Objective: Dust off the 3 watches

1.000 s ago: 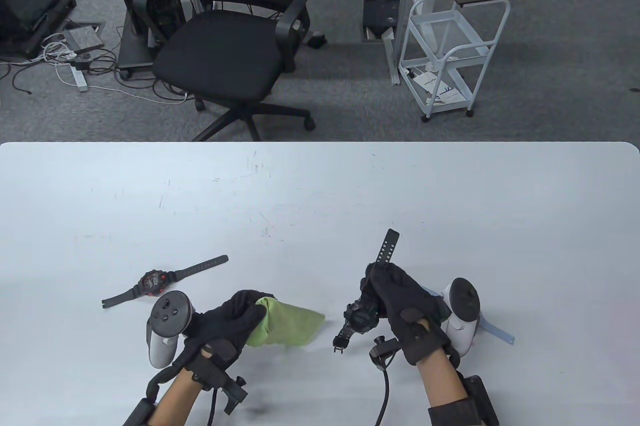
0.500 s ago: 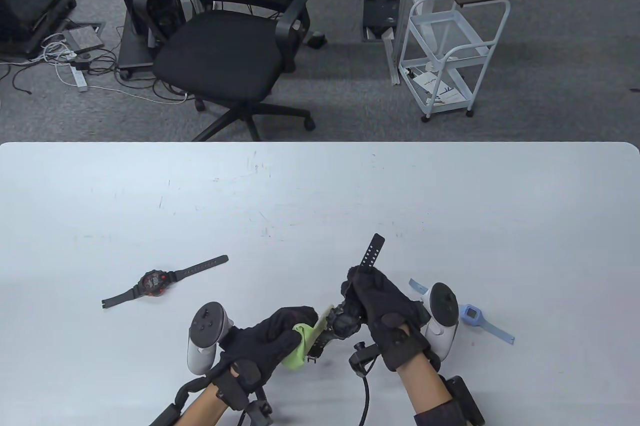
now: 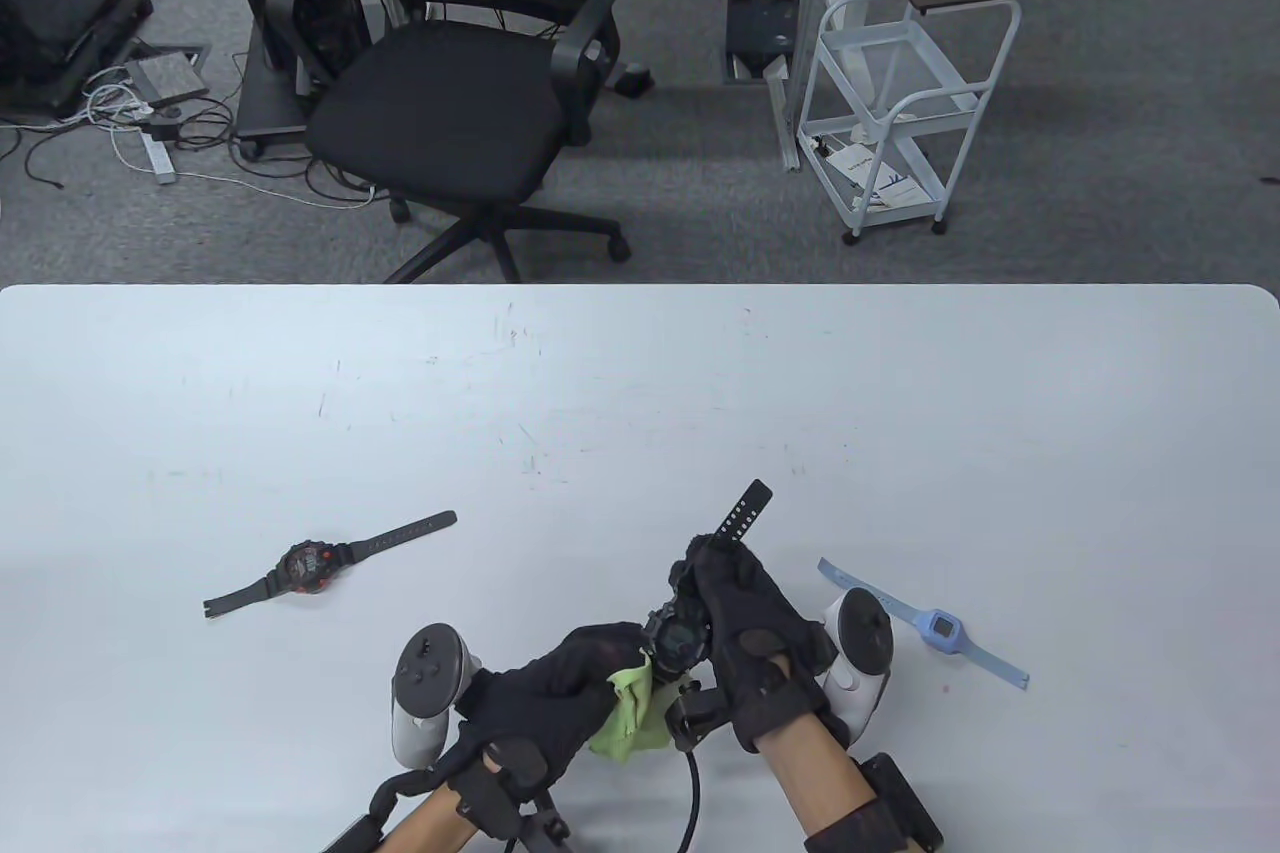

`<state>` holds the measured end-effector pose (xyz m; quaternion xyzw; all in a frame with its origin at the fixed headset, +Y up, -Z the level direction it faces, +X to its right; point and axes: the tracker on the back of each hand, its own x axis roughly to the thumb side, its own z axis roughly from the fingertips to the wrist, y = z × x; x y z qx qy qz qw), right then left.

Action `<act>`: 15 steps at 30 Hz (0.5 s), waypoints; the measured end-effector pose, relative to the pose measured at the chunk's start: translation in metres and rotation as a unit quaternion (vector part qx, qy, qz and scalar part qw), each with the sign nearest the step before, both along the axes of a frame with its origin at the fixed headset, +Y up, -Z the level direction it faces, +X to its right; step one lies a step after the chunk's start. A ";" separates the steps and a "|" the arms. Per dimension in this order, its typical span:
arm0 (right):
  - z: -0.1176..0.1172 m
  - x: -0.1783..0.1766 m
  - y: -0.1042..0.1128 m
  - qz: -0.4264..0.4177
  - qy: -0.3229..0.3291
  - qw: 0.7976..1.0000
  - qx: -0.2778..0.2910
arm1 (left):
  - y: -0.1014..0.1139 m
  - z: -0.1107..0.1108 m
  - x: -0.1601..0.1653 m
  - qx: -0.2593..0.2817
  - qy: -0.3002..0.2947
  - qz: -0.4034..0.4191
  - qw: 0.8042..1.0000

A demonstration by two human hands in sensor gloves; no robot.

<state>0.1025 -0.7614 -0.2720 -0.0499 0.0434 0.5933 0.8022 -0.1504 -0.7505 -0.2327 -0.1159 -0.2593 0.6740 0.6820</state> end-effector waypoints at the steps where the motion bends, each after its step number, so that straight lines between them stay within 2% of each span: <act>1: 0.001 -0.001 0.000 -0.005 -0.002 1.000 -0.001 | 0.000 0.001 -0.001 0.007 0.032 -0.003 0.999; 4: 0.005 -0.009 0.001 -0.011 -0.002 1.000 0.002 | -0.001 0.002 -0.001 0.007 0.066 -0.025 0.998; 9: 0.006 -0.009 0.002 -0.013 -0.015 1.000 0.004 | -0.007 0.002 0.001 -0.034 0.052 -0.044 0.997; 13: 0.006 -0.008 0.004 -0.011 -0.022 1.000 0.013 | -0.016 0.003 0.011 -0.064 -0.031 -0.056 0.996; 15: 0.006 -0.007 0.004 -0.011 -0.005 1.000 0.014 | -0.017 0.004 0.012 -0.067 -0.040 -0.055 0.995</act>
